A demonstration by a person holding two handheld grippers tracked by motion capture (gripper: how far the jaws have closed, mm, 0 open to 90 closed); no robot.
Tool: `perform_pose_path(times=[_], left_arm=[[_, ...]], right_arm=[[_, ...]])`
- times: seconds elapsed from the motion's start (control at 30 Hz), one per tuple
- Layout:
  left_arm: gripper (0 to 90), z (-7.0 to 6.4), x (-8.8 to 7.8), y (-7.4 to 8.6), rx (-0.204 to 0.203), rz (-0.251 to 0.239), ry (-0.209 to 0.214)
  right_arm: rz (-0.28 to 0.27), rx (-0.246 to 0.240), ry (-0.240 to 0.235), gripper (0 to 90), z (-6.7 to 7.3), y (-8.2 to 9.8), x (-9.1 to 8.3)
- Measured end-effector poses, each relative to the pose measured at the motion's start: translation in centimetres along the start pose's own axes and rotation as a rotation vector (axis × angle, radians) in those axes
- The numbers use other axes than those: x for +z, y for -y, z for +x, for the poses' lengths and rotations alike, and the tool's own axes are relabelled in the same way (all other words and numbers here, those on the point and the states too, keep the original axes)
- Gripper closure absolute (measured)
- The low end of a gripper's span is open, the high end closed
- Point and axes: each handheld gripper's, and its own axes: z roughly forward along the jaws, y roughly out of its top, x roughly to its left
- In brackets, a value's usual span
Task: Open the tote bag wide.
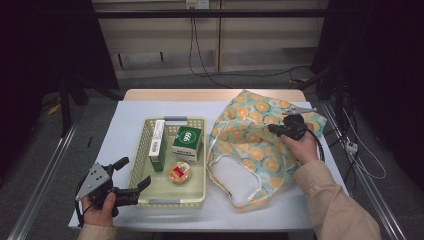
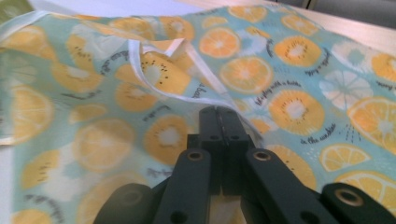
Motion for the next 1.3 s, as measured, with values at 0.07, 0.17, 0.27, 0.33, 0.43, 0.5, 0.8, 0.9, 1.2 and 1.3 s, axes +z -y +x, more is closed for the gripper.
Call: perform_pose_path(times=[0.07,0.17,0.27,0.33,0.43,0.5,0.8,0.9,1.2,1.3], left_arm=[[2.4,0.0,0.0,0.0,-0.002,-0.001,0.001],[2.4,0.0,0.1,0.0,-0.002,0.0,0.002],[2.4,0.0,0.0,0.0,0.0,0.001,0.001],[2.4,0.1,0.0,0.1,0.003,0.003,0.0],[2.4,0.0,0.0,0.1,0.0,0.001,-0.001],[2.4,0.0,0.0,0.0,0.002,0.003,0.001],[2.4,0.0,0.1,0.1,-0.004,0.008,-0.004],[2.4,-0.1,0.1,0.1,-0.005,0.006,-0.003],[2.4,0.0,0.1,0.0,-0.001,0.004,0.0],[2.4,0.1,0.0,0.0,-0.001,0.005,0.0]], right_arm=[[0.018,0.001,0.015,90.0,-0.4,0.4,0.8],[0.023,0.009,0.022,88.6,-0.8,0.8,1.7],[0.031,-0.001,0.018,79.7,-0.7,1.0,2.2],[0.046,-0.001,0.006,68.9,-0.5,1.1,2.3],[0.076,-0.016,-0.021,55.0,0.1,1.3,2.3],[0.078,-0.05,-0.009,50.2,0.4,1.5,2.3],[0.099,-0.07,0.015,50.8,-0.2,3.0,2.6],[0.087,-0.054,0.028,63.0,-0.6,3.0,2.6],[0.058,-0.034,0.059,87.8,-1.5,2.9,3.0],[0.059,-0.013,0.058,90.0,-1.6,2.8,3.1]])
